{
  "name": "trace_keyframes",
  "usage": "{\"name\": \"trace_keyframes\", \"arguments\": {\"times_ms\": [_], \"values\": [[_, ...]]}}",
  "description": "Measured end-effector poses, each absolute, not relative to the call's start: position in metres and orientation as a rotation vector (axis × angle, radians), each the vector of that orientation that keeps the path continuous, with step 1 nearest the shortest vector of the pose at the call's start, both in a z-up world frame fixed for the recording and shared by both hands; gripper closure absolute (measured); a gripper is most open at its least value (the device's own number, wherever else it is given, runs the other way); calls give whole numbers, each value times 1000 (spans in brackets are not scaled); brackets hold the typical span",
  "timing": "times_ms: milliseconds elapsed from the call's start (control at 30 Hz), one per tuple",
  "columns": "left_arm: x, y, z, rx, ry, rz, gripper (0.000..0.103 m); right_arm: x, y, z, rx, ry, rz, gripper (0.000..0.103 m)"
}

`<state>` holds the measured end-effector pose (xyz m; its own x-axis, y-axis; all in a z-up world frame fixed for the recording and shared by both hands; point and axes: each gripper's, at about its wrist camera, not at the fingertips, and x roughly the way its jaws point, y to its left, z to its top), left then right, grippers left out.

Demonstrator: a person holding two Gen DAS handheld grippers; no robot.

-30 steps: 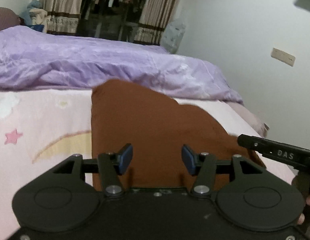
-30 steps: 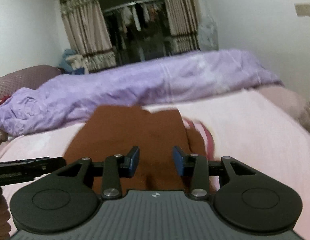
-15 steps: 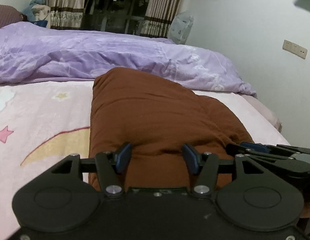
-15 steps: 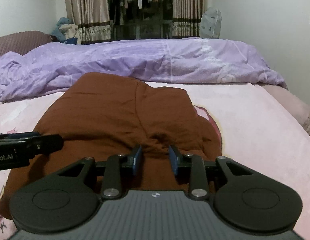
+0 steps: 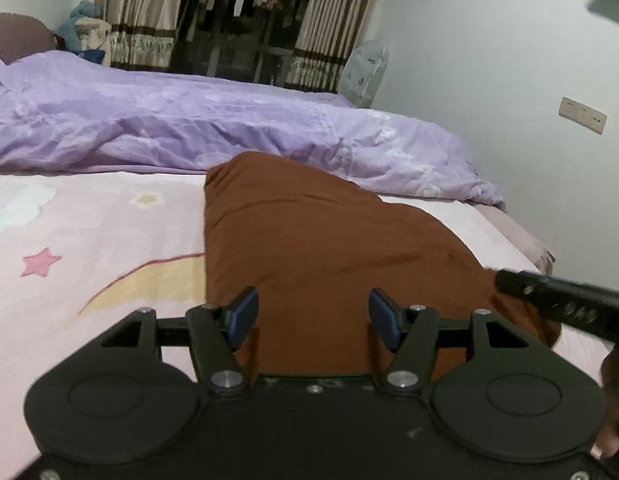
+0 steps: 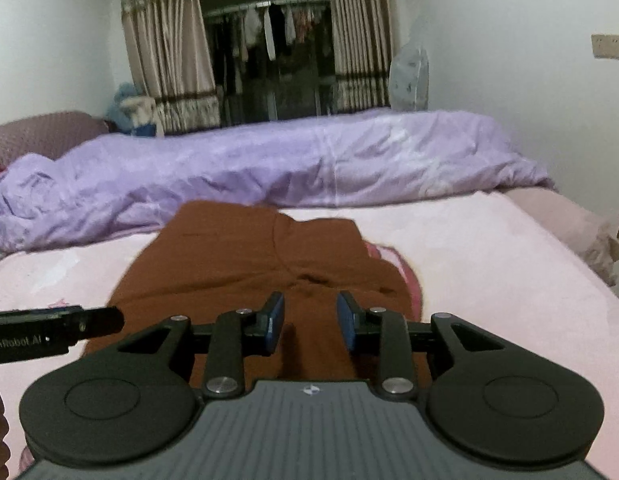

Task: Fold large clothes
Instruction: 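Grasp the brown jacket bundle edges with both grippers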

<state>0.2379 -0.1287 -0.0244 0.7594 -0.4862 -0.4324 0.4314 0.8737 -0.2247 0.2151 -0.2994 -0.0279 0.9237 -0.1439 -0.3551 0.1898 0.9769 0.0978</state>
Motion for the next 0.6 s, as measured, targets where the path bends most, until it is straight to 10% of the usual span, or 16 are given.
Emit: {"name": "trace_keyframes", "arguments": {"times_ms": [600], "values": [[211,-134,-73,-105,573,-598,37,200,-322,-83,203,420,-154,67]]}}
